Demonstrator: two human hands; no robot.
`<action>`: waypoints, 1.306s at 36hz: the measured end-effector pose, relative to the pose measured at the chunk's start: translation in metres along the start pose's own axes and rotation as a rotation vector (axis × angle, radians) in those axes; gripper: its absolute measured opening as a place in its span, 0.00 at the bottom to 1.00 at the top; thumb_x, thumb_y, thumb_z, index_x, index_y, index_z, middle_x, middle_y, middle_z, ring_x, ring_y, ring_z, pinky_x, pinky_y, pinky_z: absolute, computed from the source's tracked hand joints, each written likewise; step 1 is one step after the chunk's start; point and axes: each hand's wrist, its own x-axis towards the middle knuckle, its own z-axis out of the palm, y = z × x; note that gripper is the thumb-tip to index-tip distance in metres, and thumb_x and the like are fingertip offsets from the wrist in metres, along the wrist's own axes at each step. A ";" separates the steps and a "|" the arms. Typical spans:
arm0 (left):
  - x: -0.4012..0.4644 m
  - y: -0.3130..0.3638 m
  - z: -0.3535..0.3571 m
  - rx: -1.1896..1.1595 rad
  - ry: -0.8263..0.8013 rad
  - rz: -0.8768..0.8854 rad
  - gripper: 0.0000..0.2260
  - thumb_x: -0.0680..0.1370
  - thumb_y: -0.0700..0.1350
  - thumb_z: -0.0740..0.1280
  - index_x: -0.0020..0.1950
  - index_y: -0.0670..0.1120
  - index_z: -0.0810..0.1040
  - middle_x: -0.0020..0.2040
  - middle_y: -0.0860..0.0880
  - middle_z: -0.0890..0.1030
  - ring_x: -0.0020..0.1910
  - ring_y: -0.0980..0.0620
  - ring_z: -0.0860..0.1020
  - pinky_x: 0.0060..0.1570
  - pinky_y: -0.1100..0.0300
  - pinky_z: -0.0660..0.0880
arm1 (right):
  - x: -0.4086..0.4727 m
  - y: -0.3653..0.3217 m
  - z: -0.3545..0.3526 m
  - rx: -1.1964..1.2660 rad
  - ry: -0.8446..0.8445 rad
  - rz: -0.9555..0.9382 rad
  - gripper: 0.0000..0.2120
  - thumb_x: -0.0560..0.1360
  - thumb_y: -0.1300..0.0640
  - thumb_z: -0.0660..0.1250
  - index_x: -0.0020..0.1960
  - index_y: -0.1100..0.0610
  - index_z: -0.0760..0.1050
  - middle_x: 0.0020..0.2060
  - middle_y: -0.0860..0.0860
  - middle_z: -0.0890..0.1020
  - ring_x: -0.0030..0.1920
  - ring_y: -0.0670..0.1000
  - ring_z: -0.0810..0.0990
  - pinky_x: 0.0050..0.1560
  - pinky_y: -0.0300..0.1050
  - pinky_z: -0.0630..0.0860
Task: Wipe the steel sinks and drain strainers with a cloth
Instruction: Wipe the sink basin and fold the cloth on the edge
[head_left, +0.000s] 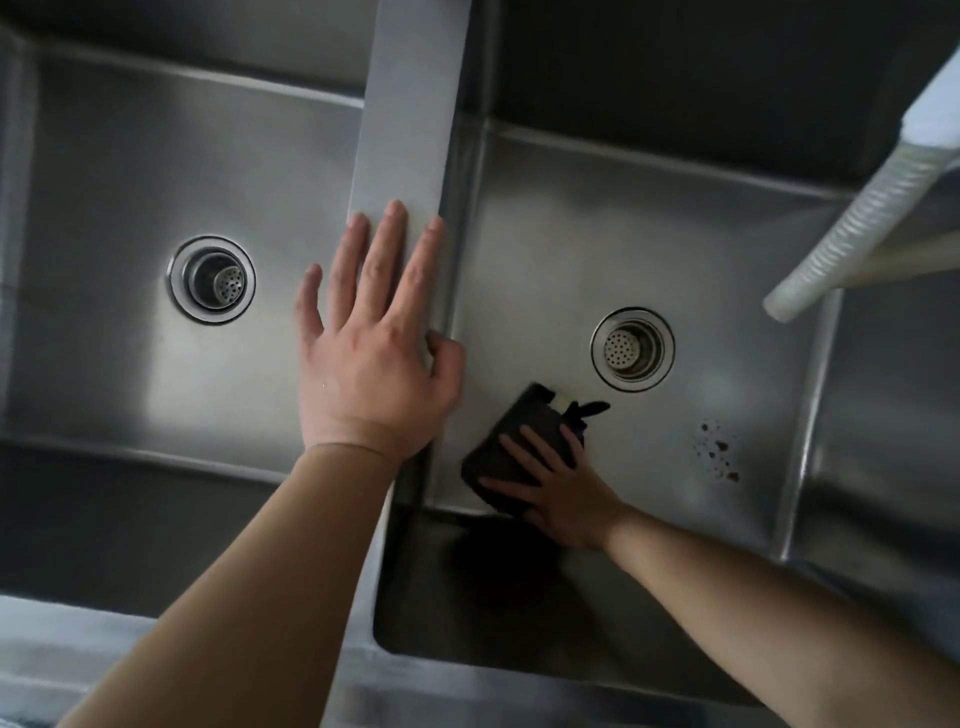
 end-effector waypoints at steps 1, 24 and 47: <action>0.000 0.000 0.000 0.001 -0.001 -0.001 0.36 0.71 0.50 0.61 0.80 0.52 0.60 0.80 0.49 0.61 0.80 0.45 0.57 0.73 0.38 0.59 | 0.001 0.008 -0.006 -0.025 0.017 -0.047 0.31 0.78 0.40 0.59 0.78 0.32 0.51 0.81 0.50 0.46 0.80 0.61 0.42 0.73 0.74 0.44; 0.001 -0.003 0.003 0.012 0.013 0.024 0.36 0.71 0.50 0.60 0.80 0.52 0.60 0.80 0.48 0.60 0.80 0.44 0.56 0.72 0.36 0.59 | 0.186 0.083 -0.178 0.387 0.261 0.703 0.30 0.83 0.41 0.52 0.79 0.35 0.40 0.80 0.53 0.36 0.79 0.59 0.32 0.72 0.73 0.36; -0.005 -0.003 0.004 -0.039 -0.002 0.043 0.35 0.74 0.48 0.54 0.82 0.54 0.51 0.82 0.49 0.52 0.81 0.45 0.48 0.77 0.38 0.47 | 0.031 -0.094 -0.096 0.327 -0.641 0.223 0.24 0.87 0.51 0.48 0.81 0.51 0.53 0.81 0.52 0.49 0.80 0.58 0.42 0.77 0.56 0.41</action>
